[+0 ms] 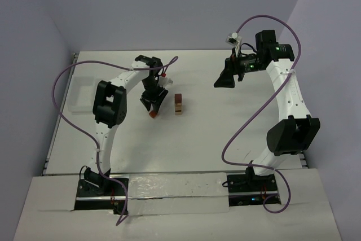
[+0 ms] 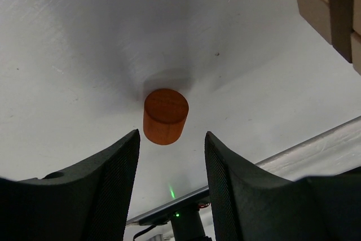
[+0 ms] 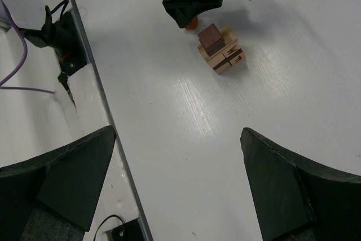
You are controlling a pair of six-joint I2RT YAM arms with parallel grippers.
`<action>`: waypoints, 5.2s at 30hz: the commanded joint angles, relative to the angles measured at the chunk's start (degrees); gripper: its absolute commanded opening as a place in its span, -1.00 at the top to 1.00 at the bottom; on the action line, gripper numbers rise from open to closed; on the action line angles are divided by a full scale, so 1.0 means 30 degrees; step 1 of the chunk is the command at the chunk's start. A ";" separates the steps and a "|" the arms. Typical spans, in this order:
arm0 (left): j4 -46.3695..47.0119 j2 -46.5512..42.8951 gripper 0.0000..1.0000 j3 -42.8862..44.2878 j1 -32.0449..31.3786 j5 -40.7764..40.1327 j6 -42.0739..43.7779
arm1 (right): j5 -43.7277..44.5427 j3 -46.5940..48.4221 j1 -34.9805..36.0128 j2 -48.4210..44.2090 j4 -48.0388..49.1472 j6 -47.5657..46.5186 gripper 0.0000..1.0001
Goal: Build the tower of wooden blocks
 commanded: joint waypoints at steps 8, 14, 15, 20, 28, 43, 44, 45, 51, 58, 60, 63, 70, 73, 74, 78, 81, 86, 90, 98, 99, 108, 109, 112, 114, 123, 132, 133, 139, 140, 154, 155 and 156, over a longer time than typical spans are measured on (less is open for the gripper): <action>-0.0536 0.1044 -0.03 0.0470 -0.0178 -0.0242 -0.0451 | -0.0469 0.0168 -0.0083 0.0249 -0.0451 -0.0235 -0.99; -0.0454 0.1290 0.13 0.0629 -0.0126 -0.0566 -0.0609 | -0.0493 0.0139 -0.0089 0.0278 -0.0451 -0.0264 -0.99; -0.0435 0.1278 0.17 0.0635 -0.0070 -0.0485 -0.0621 | -0.0499 0.0139 -0.0083 0.0278 -0.0470 -0.0264 -0.99; 0.0204 0.0594 0.49 -0.0090 0.0752 0.0263 -0.0767 | -0.0523 0.0168 -0.0083 0.0278 -0.0599 -0.0342 -0.99; 0.2349 -0.3773 1.00 -0.2690 0.3273 0.4901 -0.0291 | -0.0397 -0.0304 -0.0083 -0.0681 0.1380 0.0962 -0.99; 1.6383 -2.1608 1.00 -1.5261 0.6996 1.6145 0.0842 | 0.2106 -0.4386 0.0492 -0.5872 0.9911 0.6853 -0.99; 1.7449 -2.2584 1.00 -1.5827 0.6882 1.5755 0.0732 | 0.2700 -0.5044 0.0858 -0.6577 1.1307 0.6850 -0.99; 1.7855 -2.3017 1.00 -1.6031 0.6796 1.5414 0.0899 | 0.3240 -0.5305 0.1199 -0.6922 1.1521 0.6654 -0.99; 2.0388 -2.4758 1.00 -1.7603 0.5983 1.2788 0.1330 | 0.6420 -0.6364 0.2960 -0.7452 1.2182 0.6892 -0.99; 2.4563 -2.4423 1.00 -1.8656 0.4173 1.1827 -0.0931 | 0.6727 -0.7273 0.2937 -0.7522 1.3359 0.8904 -0.99; 2.4737 -2.3239 1.00 -1.8287 0.3585 1.1640 -0.1160 | 0.7024 -0.7344 0.2893 -0.7457 1.3711 0.9304 -0.99; 2.5018 -2.1496 0.93 -1.7871 0.2789 1.1745 -0.1905 | 0.7300 -0.7678 0.2857 -0.7457 1.4461 0.9809 -0.99; 2.9989 -2.0117 1.00 -1.9615 0.1809 1.0546 -0.2613 | 0.8003 -0.8000 0.2409 -0.7422 1.5315 1.0253 -0.99; 3.0199 -1.9221 1.00 -1.9529 0.1428 1.0435 -0.2613 | 0.7942 -0.7811 0.1896 -0.7057 1.5336 1.0282 -0.99; 3.0085 -1.9055 1.00 -1.9455 0.1293 1.0248 -0.2502 | 0.7939 -0.7712 0.1880 -0.6913 1.5289 1.0282 -0.99; 2.8177 -1.7793 1.00 -1.8138 0.0701 0.9301 -0.1760 | 0.7986 -0.7253 0.1832 -0.6378 1.5034 1.0341 -0.99; 2.7501 -1.7237 1.00 -1.7694 0.0688 0.7648 -0.2880 | 0.7888 -0.6863 0.1779 -0.5967 1.4627 1.0408 -0.99; 2.7557 -1.6626 1.00 -1.7415 -0.0007 0.6547 -0.4083 | 0.7578 -0.6412 0.1646 -0.5223 1.4563 1.0694 -0.99; 2.5727 -1.5745 1.00 -1.6089 -0.0215 0.7337 -0.1833 | 0.6755 -0.5532 0.1616 -0.4440 1.3870 1.0751 -0.99; 2.5922 -1.4742 1.00 -1.5552 -0.0325 1.0350 -0.0153 | 0.6612 -0.4602 0.1558 -0.3596 1.3497 1.0848 -0.99; 2.6036 -1.4547 1.00 -1.5508 -0.0325 1.0382 -0.0007 | 0.6620 -0.4520 0.1558 -0.3546 1.3473 1.0839 -0.99; 3.0293 -1.3725 1.00 -1.7373 -0.0325 1.1641 -0.0150 | 0.6595 -0.4658 0.1532 -0.3443 1.3400 1.0722 -0.99; 3.0758 -1.3670 1.00 -1.7560 -0.0345 1.1556 -0.0542 | 0.6571 -0.4706 0.1508 -0.3423 1.3420 1.0742 -0.99; 3.2114 -1.3476 1.00 -1.7850 -0.0403 1.1054 -0.1359 | 0.6504 -0.4715 0.1518 -0.3307 1.3439 1.0829 -0.99; 3.2800 -1.3406 1.00 -1.8084 -0.0587 1.0748 -0.1528 | 0.6509 -0.4637 0.1528 -0.3175 1.3430 1.0897 -0.99; 3.5643 -1.2949 1.00 -2.0089 -0.0969 1.0120 -0.1248 | 0.6313 -0.4197 0.1499 -0.2419 1.3166 1.0839 -0.99; 3.9208 -1.2257 0.99 -2.0644 -0.0969 0.9050 -0.2144 | 0.6359 -0.3968 0.1501 -0.1868 1.2851 1.0668 -0.99; 3.9241 -1.2160 1.00 -2.0571 -0.0969 0.9050 -0.2144 | 0.6420 -0.3899 0.1499 -0.1861 1.2822 1.0642 -0.99; 3.9004 -1.1952 0.98 -2.0252 -0.0969 0.9015 -0.1708 | 0.6530 -0.3723 0.1528 -0.1709 1.2667 1.0549 -0.99; 3.8899 -1.1952 0.96 -2.0225 -0.0969 0.8961 -0.1734 | 0.6504 -0.3670 0.1528 -0.1656 1.2668 1.0575 -0.99; 3.8421 -1.1554 0.76 -2.0103 -0.0969 0.8928 -0.1914 | 0.6562 -0.3641 0.1528 -0.1539 1.2639 1.0546 -0.99; 3.8389 -1.1491 0.75 -2.0087 -0.0969 0.8913 -0.1930 | 0.6562 -0.3640 0.1528 -0.1539 1.2638 1.0546 -0.99; 3.8371 -1.1430 0.75 -2.0066 -0.0969 0.8904 -0.1939 | 0.6562 -0.3628 0.1528 -0.1539 1.2638 1.0546 -0.99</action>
